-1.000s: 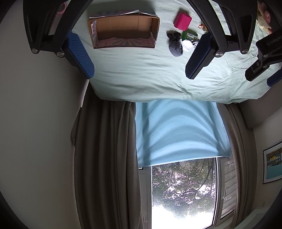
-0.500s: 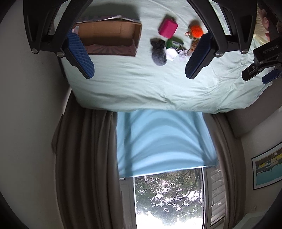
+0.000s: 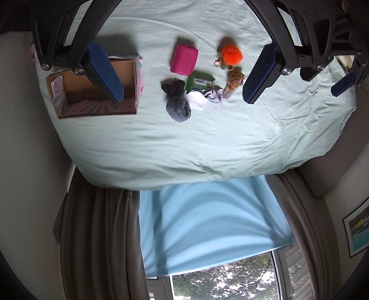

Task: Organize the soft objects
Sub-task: 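Grasp the orange pompom with the left tool while the right tool grasps the pink pouch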

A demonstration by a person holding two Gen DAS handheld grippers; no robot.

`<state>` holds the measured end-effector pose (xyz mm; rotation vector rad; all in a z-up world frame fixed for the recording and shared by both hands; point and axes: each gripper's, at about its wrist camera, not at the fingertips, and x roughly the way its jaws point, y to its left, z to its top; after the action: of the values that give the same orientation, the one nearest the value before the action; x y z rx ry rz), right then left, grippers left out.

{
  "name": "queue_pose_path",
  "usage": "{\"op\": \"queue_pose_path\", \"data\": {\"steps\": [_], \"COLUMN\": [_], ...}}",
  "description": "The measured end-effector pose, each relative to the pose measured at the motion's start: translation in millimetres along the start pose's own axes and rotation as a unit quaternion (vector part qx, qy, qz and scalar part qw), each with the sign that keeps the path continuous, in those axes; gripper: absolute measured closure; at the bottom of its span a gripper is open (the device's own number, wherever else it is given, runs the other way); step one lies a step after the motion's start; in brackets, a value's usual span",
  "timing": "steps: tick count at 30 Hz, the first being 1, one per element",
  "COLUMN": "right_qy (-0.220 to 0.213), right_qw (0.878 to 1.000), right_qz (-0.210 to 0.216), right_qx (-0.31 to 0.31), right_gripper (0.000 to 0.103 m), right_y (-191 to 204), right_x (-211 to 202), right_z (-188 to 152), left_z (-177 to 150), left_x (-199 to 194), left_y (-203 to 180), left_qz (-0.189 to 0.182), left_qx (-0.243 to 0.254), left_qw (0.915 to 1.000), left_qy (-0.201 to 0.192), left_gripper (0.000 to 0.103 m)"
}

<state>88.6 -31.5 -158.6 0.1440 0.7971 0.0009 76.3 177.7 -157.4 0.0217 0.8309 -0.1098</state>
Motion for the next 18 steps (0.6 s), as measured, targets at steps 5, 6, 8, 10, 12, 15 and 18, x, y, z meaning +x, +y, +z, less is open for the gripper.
{"op": "queue_pose_path", "data": {"steps": [5,6,8,10,12,15,18], "right_qy": [0.012,0.016,0.025,0.036,0.051,0.078,0.1], "right_qw": [0.999,0.999,0.999,0.998,0.997,0.994,0.991], "right_qz": [-0.025,-0.03,-0.041,-0.05,-0.059,-0.07,-0.08], "right_qx": [0.019,0.021,0.026,0.03,0.029,0.029,0.033], "right_gripper": [0.0,0.0,0.0,0.0,0.0,0.0,0.0], "right_y": [19,21,25,27,29,27,21], "right_x": [53,64,91,119,141,176,206], "right_z": [-24,-29,-43,-60,-73,-98,-120], "left_z": [-22,-27,-40,-57,-75,-101,-122], "left_x": [58,69,93,120,150,191,221], "left_y": [24,27,31,31,31,29,28], "left_qz": [-0.023,-0.028,-0.04,-0.057,-0.07,-0.077,-0.085], "left_qx": [0.043,0.049,0.059,0.068,0.078,0.085,0.083], "left_qw": [0.9987,0.9983,0.9973,0.9958,0.9939,0.9918,0.9904], "left_qy": [0.014,0.015,0.018,0.025,0.035,0.056,0.071], "left_gripper": [0.0,0.0,0.0,0.0,0.0,0.0,0.0]}}
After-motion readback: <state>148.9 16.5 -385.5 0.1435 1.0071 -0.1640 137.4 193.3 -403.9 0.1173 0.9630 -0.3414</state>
